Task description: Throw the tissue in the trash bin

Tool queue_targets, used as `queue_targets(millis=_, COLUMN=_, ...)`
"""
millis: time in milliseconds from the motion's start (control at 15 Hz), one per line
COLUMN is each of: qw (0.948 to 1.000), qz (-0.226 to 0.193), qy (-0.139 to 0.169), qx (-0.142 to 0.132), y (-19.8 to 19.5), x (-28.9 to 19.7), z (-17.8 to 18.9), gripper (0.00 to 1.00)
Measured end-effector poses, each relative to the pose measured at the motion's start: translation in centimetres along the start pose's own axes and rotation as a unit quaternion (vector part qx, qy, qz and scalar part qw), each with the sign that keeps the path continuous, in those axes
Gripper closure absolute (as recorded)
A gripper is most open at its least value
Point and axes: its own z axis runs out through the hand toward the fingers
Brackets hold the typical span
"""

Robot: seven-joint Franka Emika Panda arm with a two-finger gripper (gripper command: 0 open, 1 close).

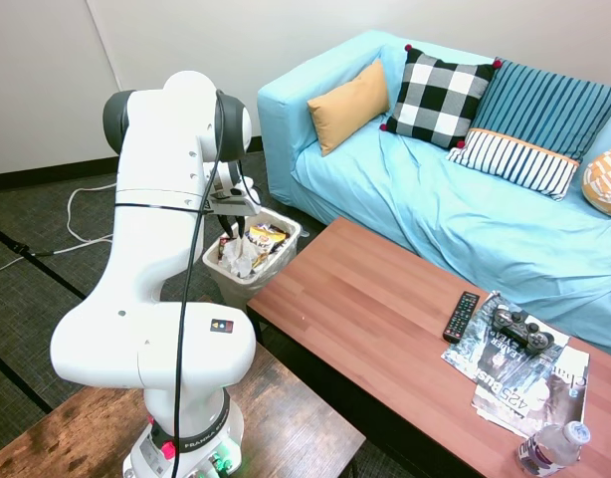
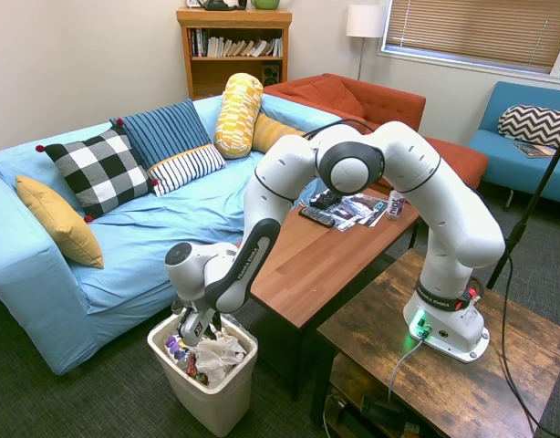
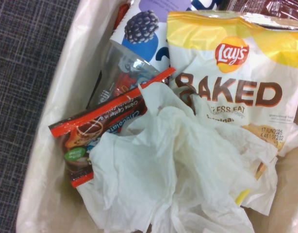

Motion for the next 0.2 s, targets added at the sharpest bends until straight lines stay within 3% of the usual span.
queue_targets(millis=200, qw=1.0, qz=0.001, qy=0.0, qx=0.002, y=-0.18, x=-0.16, z=-0.29, gripper=0.0)
